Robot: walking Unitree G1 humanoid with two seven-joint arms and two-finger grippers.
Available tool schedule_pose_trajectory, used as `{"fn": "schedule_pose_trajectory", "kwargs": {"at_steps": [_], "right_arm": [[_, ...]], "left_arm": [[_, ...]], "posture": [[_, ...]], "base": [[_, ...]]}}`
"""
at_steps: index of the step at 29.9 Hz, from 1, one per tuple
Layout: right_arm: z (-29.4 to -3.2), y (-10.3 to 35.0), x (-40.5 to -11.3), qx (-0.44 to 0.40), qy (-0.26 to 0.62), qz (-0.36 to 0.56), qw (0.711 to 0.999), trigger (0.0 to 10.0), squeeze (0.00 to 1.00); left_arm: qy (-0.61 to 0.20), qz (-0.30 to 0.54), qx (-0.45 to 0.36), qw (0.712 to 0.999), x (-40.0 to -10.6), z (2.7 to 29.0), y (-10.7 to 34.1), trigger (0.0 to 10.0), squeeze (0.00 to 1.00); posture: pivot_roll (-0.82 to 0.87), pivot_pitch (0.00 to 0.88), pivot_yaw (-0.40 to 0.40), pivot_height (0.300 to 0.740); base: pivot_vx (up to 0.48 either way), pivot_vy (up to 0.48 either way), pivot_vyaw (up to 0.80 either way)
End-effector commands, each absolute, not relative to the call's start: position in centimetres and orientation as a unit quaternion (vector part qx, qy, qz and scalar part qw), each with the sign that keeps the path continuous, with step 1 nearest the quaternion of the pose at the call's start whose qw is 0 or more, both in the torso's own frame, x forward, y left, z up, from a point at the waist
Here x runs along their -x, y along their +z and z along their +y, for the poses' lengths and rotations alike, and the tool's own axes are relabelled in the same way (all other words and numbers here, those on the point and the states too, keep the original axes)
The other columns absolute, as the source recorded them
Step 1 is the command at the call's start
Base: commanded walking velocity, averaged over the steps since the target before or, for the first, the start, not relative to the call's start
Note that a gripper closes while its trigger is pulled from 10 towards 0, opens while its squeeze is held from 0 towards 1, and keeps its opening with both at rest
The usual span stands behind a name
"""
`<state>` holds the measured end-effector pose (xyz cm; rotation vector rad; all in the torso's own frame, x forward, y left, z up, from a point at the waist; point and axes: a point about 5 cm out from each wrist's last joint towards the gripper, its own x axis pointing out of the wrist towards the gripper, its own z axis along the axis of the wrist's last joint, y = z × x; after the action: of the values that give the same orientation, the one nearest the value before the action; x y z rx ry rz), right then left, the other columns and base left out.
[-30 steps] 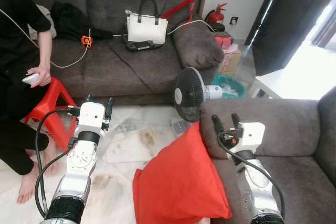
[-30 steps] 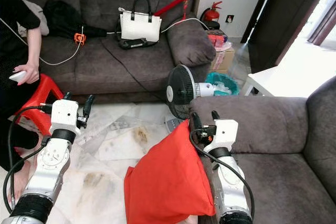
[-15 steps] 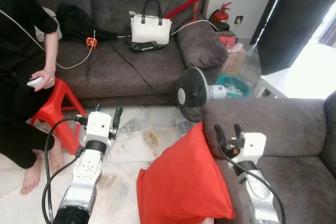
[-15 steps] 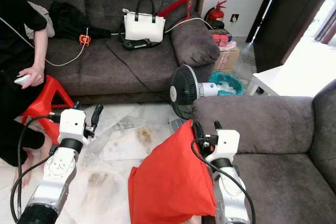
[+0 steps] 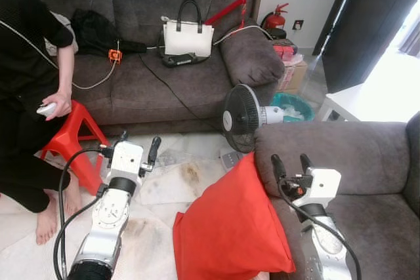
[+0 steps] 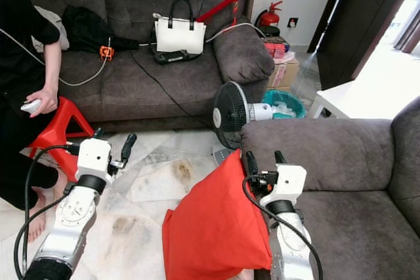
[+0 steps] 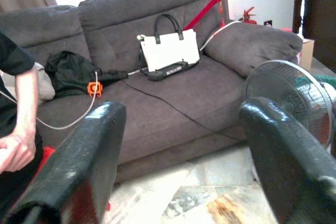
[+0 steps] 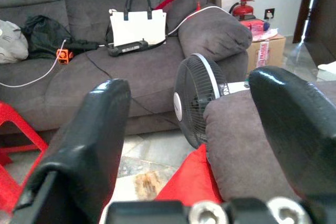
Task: Move the pillow to the sofa from floor
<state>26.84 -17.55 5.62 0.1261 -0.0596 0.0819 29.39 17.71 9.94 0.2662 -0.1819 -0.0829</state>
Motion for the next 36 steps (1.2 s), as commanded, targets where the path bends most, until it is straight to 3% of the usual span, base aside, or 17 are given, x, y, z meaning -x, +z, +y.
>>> {"fn": "schedule_pose_trajectory", "kwargs": {"at_steps": [1,6,7,8,9,10,11,27,36], "right_arm": [[-17.9,5.9,-26.7,-0.064,0.038,-0.033,0.997,10.0,1.0],[-18.0,5.9,-26.4,-0.06,0.037,-0.03,0.997,10.0,1.0],[-18.0,5.9,-26.3,-0.058,0.034,-0.028,0.997,10.0,0.85],[-18.0,5.9,-26.3,-0.058,0.034,-0.028,0.997,10.0,0.85],[-18.0,5.8,-26.3,-0.057,0.031,-0.026,0.998,10.0,0.0],[-18.1,5.8,-26.2,-0.056,0.03,-0.025,0.998,10.0,0.0],[-18.1,5.8,-26.2,-0.056,0.028,-0.024,0.998,10.0,0.0],[-19.7,5.4,-25.5,-0.058,-0.006,-0.011,0.998,10.0,0.0],[-19.2,5.7,-25.7,-0.058,-0.001,-0.014,0.998,10.0,0.0]], "left_arm": [[-0.05,-0.087,-0.13,0.986,-29.2,17.4,10.0,10.0,1.0],[-0.062,-0.085,-0.127,0.986,-29.0,16.9,9.9,10.0,1.0],[-0.066,-0.085,-0.127,0.986,-29.0,16.7,9.9,10.0,1.0],[-0.066,-0.085,-0.127,0.986,-29.0,16.7,9.9,10.0,1.0],[-0.069,-0.085,-0.128,0.986,-29.0,16.7,9.9,10.0,0.1],[-0.071,-0.085,-0.129,0.986,-29.0,16.6,9.9,10.0,0.1],[-0.072,-0.084,-0.129,0.986,-29.0,16.6,10.0,10.0,0.0],[-0.09,-0.073,-0.122,0.986,-28.8,15.6,9.4,10.0,0.0],[-0.093,-0.072,-0.127,0.985,-28.7,15.9,9.4,10.0,0.0]], "posture": [[0.14,0.0,-0.045,0.74],[0.13,0.0,-0.039,0.74],[0.13,0.0,-0.038,0.74],[0.13,0.0,-0.038,0.74],[0.13,0.0,-0.037,0.74],[0.13,0.0,-0.037,0.74],[0.12,0.0,-0.035,0.74],[0.11,0.0,-0.044,0.74],[0.11,0.0,-0.041,0.74]], "base": [[0.0,0.0,0.0],[0.0,0.0,0.0],[0.0,0.0,0.0],[0.0,0.0,0.0],[0.0,0.0,0.0],[0.0,0.0,0.0],[0.0,0.0,0.0],[0.0,0.0,0.0],[0.0,0.0,0.0]]}}
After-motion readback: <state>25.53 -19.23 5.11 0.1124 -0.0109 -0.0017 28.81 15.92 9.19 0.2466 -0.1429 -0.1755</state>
